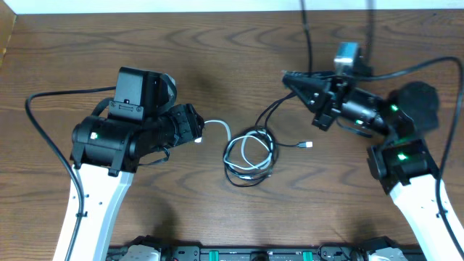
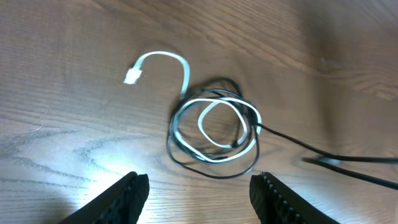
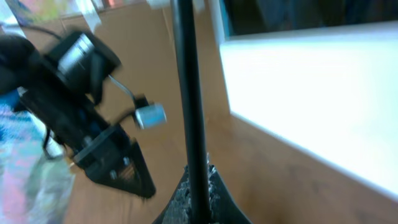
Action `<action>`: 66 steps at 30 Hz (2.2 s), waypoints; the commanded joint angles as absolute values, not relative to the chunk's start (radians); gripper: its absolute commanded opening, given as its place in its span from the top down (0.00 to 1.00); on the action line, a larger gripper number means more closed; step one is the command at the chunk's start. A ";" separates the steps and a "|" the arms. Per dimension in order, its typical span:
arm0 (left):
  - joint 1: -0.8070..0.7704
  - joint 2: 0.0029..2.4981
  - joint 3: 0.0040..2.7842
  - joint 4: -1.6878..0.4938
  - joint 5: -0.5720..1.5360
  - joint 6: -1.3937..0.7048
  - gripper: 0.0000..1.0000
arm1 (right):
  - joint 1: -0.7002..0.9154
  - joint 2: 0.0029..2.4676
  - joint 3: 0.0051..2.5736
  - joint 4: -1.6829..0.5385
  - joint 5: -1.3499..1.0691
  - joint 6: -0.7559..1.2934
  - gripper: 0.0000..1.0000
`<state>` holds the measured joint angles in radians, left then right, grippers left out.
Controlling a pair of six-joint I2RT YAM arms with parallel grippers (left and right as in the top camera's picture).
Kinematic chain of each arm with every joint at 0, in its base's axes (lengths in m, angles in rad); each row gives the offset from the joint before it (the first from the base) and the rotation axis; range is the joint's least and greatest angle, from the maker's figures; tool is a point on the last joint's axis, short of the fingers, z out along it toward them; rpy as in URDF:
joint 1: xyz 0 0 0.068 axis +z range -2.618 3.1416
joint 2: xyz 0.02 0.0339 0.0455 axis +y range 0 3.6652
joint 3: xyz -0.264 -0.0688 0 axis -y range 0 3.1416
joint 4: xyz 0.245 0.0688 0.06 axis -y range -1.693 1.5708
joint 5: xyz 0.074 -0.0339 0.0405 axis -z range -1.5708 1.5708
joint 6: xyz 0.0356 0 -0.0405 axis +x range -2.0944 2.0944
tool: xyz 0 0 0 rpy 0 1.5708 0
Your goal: Untangle cables
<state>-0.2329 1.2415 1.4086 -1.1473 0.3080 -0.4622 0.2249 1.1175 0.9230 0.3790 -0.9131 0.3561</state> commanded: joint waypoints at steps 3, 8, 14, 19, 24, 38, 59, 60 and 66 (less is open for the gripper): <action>-0.236 1.274 1.411 -1.164 0.305 -0.441 0.42 | 0.190 1.069 0.935 0.479 -0.888 0.439 0.99; -0.242 1.295 1.411 -1.176 0.305 -0.441 0.42 | 0.165 1.067 0.935 0.569 -0.865 0.491 0.99; -0.291 1.300 1.411 -1.172 0.305 -0.442 0.42 | 0.153 1.067 0.935 0.678 -0.834 0.501 0.99; -0.367 1.300 1.411 -1.166 0.306 -0.442 0.42 | 0.153 1.067 0.935 0.696 -0.791 0.501 0.99; -0.426 1.305 1.411 -1.144 0.305 -0.448 0.41 | 0.152 1.068 0.935 0.698 -0.791 0.501 0.99; -0.482 1.539 1.411 -1.074 0.294 -0.398 0.28 | 0.138 1.067 0.935 0.704 -0.788 0.501 0.99; -0.641 1.824 1.411 -0.881 0.300 -0.288 0.06 | -0.006 1.067 0.935 0.704 -0.788 0.636 0.99; -0.649 1.829 1.411 -0.874 0.294 -0.288 0.06 | -0.006 1.067 0.935 0.704 -0.788 0.635 0.99; -0.682 1.871 1.411 -0.851 0.151 -0.302 0.06 | -0.006 1.066 0.935 0.704 -0.788 0.636 0.99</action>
